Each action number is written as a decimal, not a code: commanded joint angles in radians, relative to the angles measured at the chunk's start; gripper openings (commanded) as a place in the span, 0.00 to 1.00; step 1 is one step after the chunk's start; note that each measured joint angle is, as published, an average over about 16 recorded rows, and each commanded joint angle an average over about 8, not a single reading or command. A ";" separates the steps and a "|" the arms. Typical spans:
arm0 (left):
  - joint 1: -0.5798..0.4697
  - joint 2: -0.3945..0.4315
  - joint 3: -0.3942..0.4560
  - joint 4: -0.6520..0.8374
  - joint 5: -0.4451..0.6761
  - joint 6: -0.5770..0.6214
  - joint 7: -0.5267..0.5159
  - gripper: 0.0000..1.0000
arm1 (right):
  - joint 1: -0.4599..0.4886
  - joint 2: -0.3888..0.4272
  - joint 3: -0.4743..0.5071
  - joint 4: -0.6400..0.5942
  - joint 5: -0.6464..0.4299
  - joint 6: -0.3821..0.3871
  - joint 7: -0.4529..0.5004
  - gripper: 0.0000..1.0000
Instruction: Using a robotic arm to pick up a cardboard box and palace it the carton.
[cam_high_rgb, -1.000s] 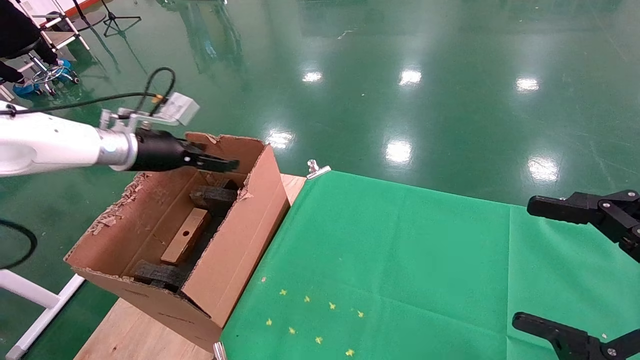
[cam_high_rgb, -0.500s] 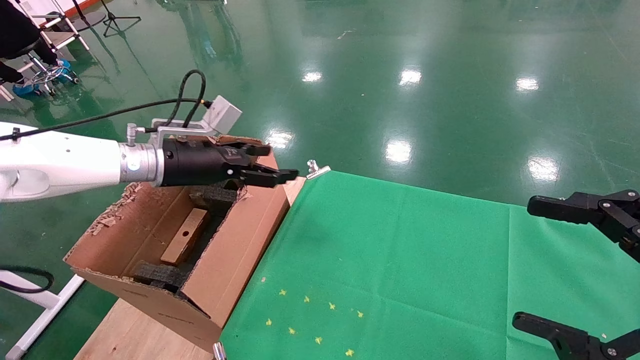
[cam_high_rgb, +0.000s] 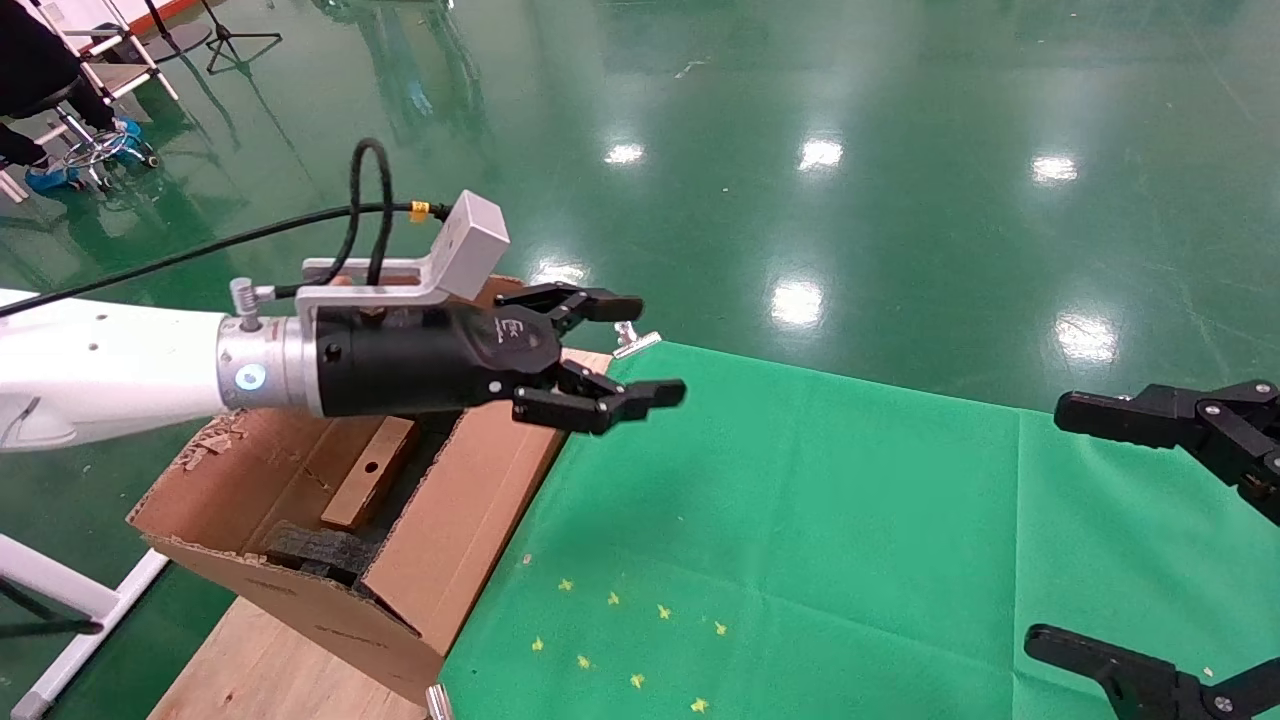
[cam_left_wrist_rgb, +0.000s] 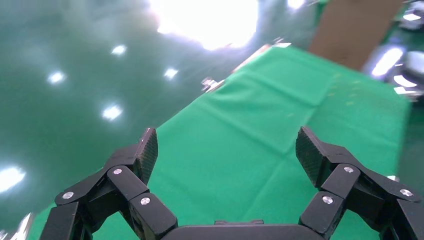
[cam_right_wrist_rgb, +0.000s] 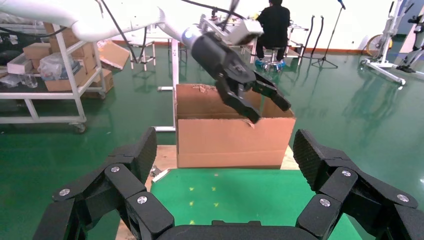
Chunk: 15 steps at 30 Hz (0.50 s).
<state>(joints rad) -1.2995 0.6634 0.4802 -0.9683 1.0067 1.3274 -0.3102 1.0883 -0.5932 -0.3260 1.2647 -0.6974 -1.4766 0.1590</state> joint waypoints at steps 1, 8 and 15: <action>0.027 -0.006 -0.024 -0.038 -0.033 0.020 0.015 1.00 | 0.000 0.000 0.000 0.000 0.000 0.000 0.000 1.00; 0.120 -0.028 -0.107 -0.169 -0.147 0.090 0.065 1.00 | 0.000 0.000 0.000 0.000 0.000 0.000 0.000 1.00; 0.205 -0.048 -0.183 -0.289 -0.252 0.154 0.112 1.00 | 0.000 0.000 0.000 0.000 0.000 0.000 0.000 1.00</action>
<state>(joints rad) -1.1003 0.6171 0.3025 -1.2482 0.7620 1.4765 -0.2027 1.0883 -0.5931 -0.3262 1.2646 -0.6971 -1.4764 0.1588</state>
